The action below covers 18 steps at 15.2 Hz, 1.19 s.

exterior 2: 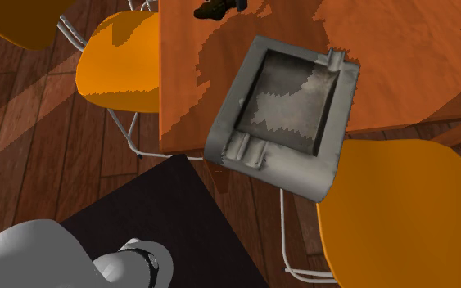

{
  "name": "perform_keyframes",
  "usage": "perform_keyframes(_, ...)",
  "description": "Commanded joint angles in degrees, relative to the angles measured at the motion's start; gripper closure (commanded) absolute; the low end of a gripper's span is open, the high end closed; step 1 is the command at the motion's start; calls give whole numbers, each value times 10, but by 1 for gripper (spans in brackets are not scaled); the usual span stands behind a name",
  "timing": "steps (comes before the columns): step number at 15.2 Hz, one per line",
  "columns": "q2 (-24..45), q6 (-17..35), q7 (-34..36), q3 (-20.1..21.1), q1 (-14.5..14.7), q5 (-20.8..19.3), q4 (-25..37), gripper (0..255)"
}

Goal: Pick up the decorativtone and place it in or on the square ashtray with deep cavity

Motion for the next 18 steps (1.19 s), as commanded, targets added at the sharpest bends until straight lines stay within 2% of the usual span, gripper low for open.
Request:
perform_keyframes(1, 3, -1, 0, -1, -1, 0, -5, 0)
perform_keyframes(2, 6, -3, 0, -1, -1, -2, -1, 255)
perform_keyframes(10, 21, -14, 7, 2, 5, -8, 21, 255)
perform_keyframes(11, 3, -1, 0, 0, -1, 0, -6, 255)
perform_keyframes(12, 10, 7, 5, 5, 5, -2, 17, 255)
perform_keyframes(13, 10, 7, 5, 5, 5, -2, 17, 0)
perform_keyframes(15, -23, 77, -75, -13, -28, 80, -2, 0)
perform_keyframes(16, -30, 95, -99, -19, -36, 105, -7, 0)
perform_keyframes(18, -30, 110, -99, -20, -35, 105, -22, 0)
